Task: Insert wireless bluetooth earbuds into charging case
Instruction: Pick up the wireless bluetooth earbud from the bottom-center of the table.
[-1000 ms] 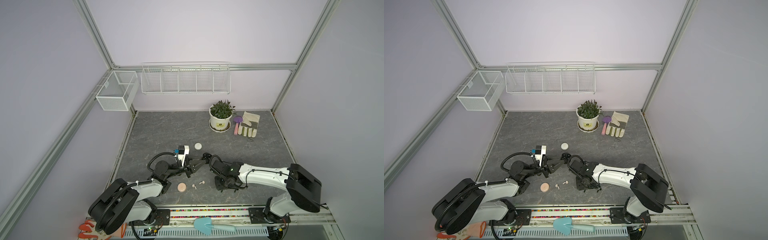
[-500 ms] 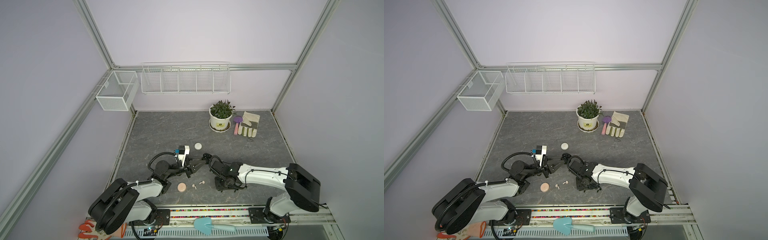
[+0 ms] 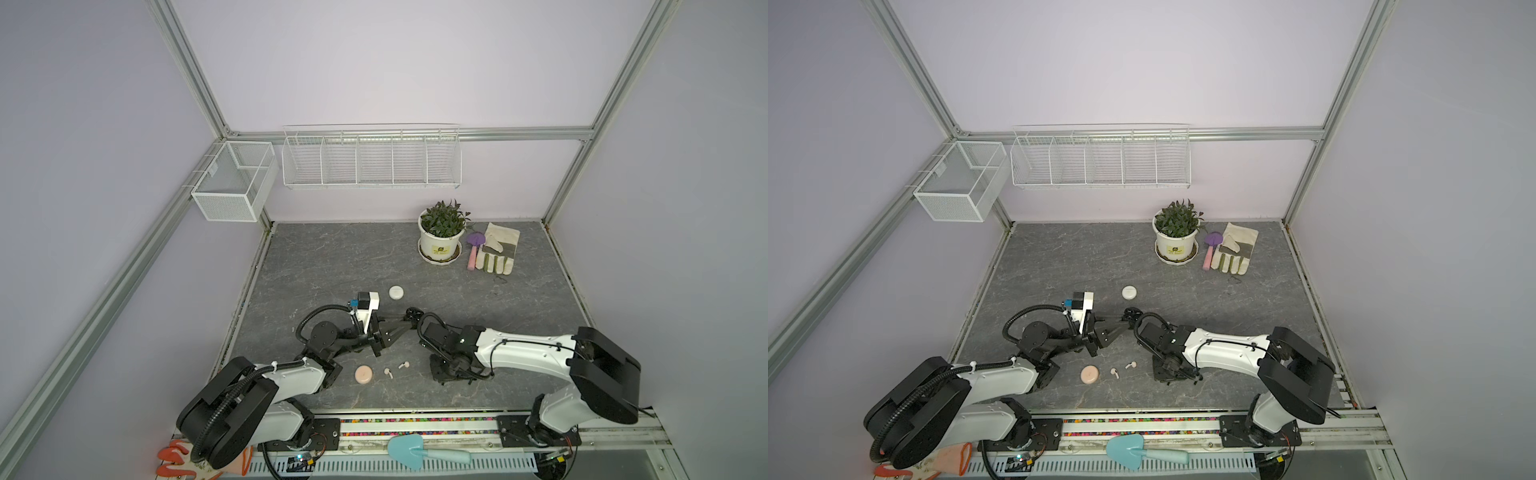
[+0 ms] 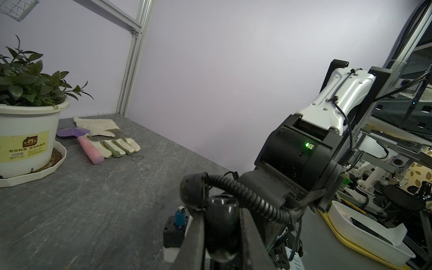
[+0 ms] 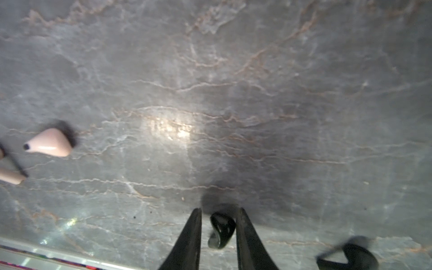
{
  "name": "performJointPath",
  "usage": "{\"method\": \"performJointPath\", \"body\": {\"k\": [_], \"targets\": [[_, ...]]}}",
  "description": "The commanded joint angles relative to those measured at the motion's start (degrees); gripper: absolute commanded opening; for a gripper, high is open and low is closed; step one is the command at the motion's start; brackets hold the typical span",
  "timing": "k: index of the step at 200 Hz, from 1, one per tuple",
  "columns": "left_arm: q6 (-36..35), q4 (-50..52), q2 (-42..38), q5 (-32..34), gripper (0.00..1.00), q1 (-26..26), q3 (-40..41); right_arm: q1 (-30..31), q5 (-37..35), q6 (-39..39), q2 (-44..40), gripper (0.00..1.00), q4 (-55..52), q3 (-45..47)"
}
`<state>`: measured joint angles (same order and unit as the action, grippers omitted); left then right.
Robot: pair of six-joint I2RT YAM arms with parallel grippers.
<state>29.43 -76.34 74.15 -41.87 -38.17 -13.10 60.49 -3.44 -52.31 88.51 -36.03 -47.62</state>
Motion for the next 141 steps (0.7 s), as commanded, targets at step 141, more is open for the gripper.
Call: {"method": "performJointPath", "body": {"k": [141], "targets": [[-1.9, 1.4, -6.3, 4.3, 0.00, 0.3, 1.0, 1.4, -5.0, -1.4, 1.6, 0.21, -5.4, 0.3]]}}
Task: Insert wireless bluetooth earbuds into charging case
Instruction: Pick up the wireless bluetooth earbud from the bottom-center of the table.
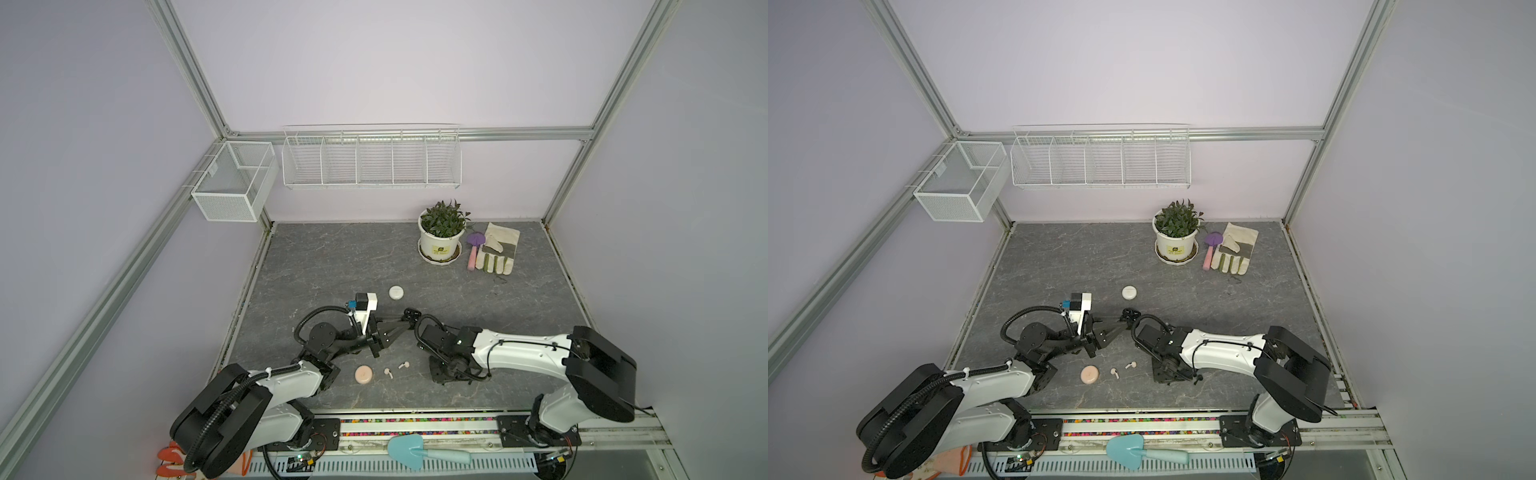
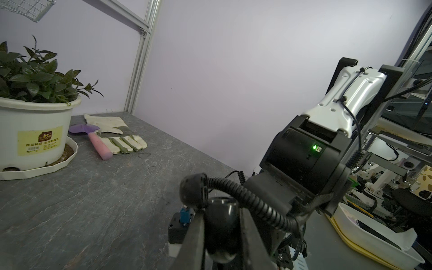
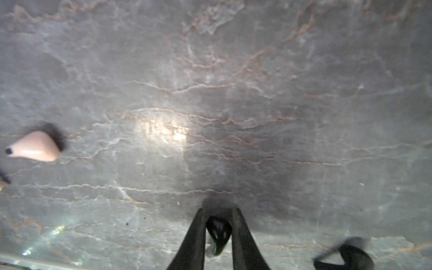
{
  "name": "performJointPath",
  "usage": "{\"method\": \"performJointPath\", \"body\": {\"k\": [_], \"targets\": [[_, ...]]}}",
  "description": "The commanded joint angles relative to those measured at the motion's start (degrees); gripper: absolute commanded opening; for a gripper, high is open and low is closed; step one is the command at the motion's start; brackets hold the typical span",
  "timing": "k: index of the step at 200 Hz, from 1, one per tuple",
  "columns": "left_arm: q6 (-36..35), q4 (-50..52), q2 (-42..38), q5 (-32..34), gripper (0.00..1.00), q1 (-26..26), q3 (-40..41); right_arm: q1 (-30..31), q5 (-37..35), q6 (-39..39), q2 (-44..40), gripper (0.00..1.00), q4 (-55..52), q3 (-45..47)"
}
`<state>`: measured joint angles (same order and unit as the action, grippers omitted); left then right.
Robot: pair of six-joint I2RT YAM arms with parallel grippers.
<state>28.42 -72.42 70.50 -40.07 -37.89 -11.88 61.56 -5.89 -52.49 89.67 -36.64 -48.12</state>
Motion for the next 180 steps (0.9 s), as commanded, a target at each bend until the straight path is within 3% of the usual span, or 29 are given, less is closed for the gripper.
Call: {"method": "performJointPath", "body": {"k": [1, 58, 124, 180], "targets": [[-0.9, -2.4, -2.7, 2.6, 0.00, 0.0, -0.2, 0.4, -2.6, -1.2, 0.4, 0.21, -4.9, 0.8], [-1.7, 1.9, -4.9, 4.4, 0.00, 0.0, -1.1, -2.8, -5.6, 2.7, -3.9, 0.22, -4.3, 1.1], [0.8, -7.2, 2.1, 5.2, 0.00, 0.0, -2.1, -6.7, -8.9, 8.3, -7.7, 0.22, -2.7, 0.9], [0.9, -8.7, 5.2, 5.1, 0.00, 0.0, -5.5, -9.9, -14.0, 16.1, -18.0, 0.23, -5.9, -1.9]]}}
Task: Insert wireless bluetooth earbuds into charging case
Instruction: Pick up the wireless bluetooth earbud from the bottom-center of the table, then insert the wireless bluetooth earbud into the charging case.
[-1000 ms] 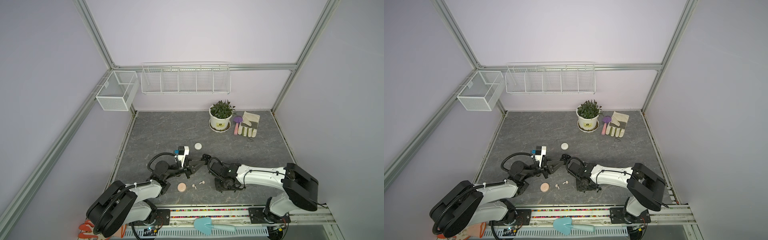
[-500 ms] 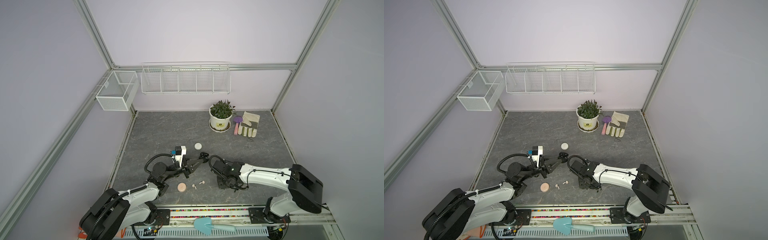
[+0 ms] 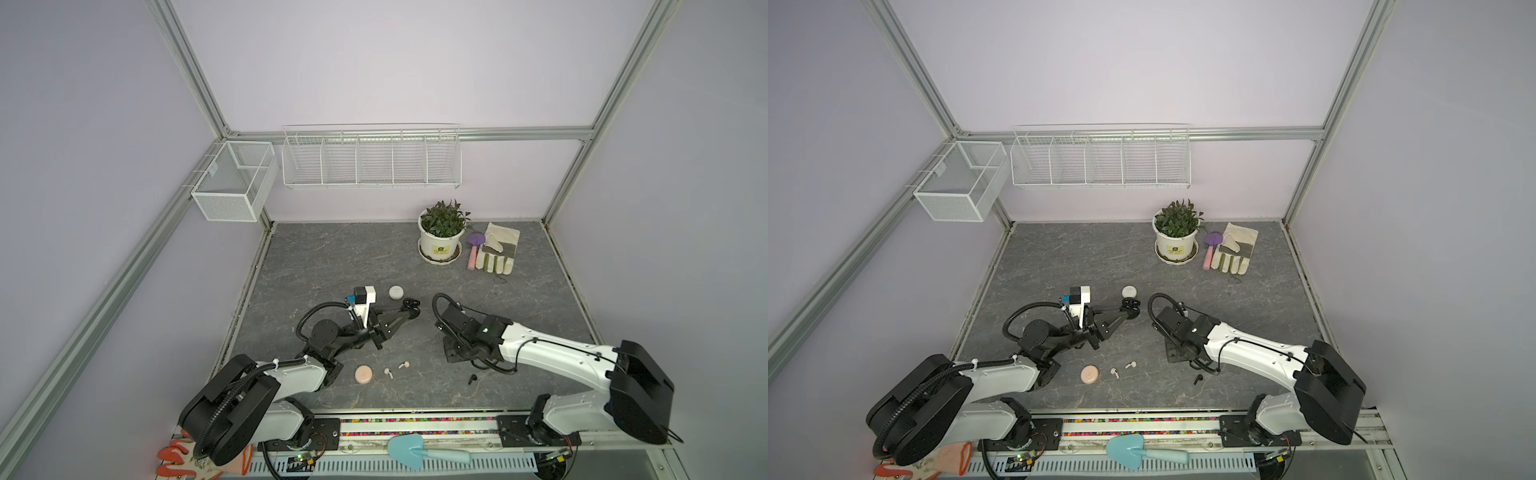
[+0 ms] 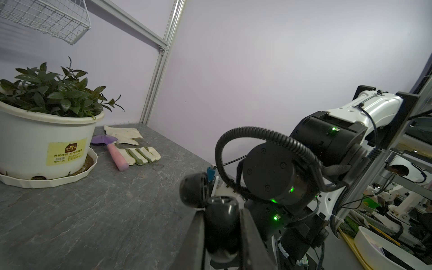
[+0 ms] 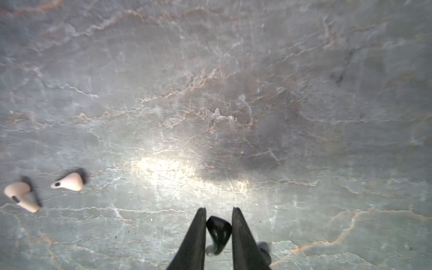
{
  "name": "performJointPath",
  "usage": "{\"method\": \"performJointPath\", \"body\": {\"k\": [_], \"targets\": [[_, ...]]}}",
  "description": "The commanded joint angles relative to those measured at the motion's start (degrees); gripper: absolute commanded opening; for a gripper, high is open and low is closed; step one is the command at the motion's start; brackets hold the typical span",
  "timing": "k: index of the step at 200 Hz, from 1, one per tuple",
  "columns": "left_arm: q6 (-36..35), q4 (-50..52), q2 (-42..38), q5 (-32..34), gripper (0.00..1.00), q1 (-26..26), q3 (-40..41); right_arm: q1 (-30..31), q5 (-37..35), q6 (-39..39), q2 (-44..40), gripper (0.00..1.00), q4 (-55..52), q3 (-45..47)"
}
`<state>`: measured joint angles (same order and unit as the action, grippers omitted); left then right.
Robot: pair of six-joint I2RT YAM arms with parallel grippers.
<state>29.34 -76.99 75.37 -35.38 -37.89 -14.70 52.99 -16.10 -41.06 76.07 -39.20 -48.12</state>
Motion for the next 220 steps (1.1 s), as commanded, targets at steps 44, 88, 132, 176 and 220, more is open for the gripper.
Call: {"method": "performJointPath", "body": {"k": [44, 88, 132, 176, 220], "targets": [[-1.5, -4.2, 2.0, -0.7, 0.00, 0.2, -7.2, -1.9, -7.7, 10.5, -10.7, 0.23, -10.3, -13.0], [-3.0, -4.3, 5.0, -3.4, 0.00, 0.2, -11.6, -1.1, -9.6, 15.7, -13.4, 0.23, -13.1, -23.0], [-4.5, -4.2, 6.1, -4.8, 0.00, 0.2, -13.6, 2.4, -9.4, 19.1, -11.0, 0.22, -11.7, -31.4], [-3.7, -4.2, 6.4, -5.2, 0.00, -0.2, -14.5, 5.6, -9.6, 23.4, -5.7, 0.22, -4.6, -37.8], [-3.7, -4.2, 6.5, -5.0, 0.00, -0.5, -14.7, 5.6, -8.0, 23.8, -3.0, 0.21, 1.7, -39.7]]}}
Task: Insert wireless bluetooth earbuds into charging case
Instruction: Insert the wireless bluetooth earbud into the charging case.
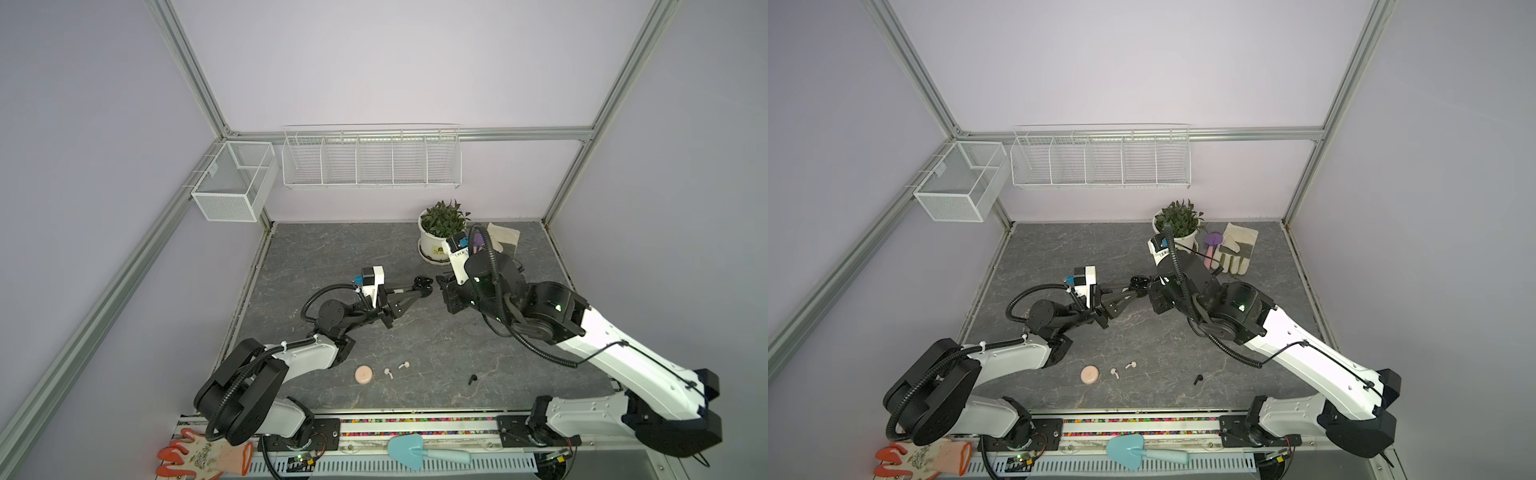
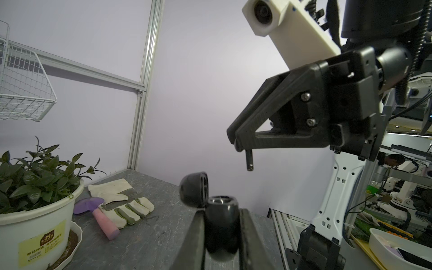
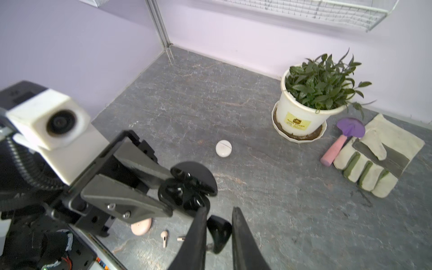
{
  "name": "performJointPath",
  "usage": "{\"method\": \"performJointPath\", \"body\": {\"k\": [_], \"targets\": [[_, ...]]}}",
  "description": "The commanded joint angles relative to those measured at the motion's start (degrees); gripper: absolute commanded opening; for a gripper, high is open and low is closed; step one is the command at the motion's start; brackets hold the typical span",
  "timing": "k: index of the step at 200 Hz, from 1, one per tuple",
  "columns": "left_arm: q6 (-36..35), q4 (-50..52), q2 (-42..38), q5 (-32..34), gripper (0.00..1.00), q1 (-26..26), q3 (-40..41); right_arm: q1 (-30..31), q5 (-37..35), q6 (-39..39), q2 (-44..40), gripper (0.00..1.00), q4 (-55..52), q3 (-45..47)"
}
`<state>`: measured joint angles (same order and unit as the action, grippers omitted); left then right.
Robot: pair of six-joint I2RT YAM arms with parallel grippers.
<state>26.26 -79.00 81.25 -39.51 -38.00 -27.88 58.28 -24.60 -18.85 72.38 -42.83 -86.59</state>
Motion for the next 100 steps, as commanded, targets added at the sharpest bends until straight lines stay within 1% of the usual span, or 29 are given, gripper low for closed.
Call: {"method": "performJointPath", "body": {"k": [1, 33, 58, 100], "targets": [[-0.6, -2.2, 0.6, -0.8, 0.00, -0.4, -1.5, 0.3, 0.5, 1.5, 0.7, 0.21, 5.4, -1.3], [-0.1, -2.2, 0.5, -1.1, 0.00, -0.4, -1.9, 0.6, 3.3, -0.3, 1.9, 0.22, 7.9, -0.5], [-0.2, -2.2, 0.1, -1.1, 0.00, -0.4, -1.7, 0.9, 2.4, -0.3, 1.8, 0.22, 9.7, 0.8], [0.0, -2.2, -0.5, -1.0, 0.00, -0.4, -1.5, 0.9, 2.8, -0.6, 2.1, 0.22, 12.7, 3.1]]}}
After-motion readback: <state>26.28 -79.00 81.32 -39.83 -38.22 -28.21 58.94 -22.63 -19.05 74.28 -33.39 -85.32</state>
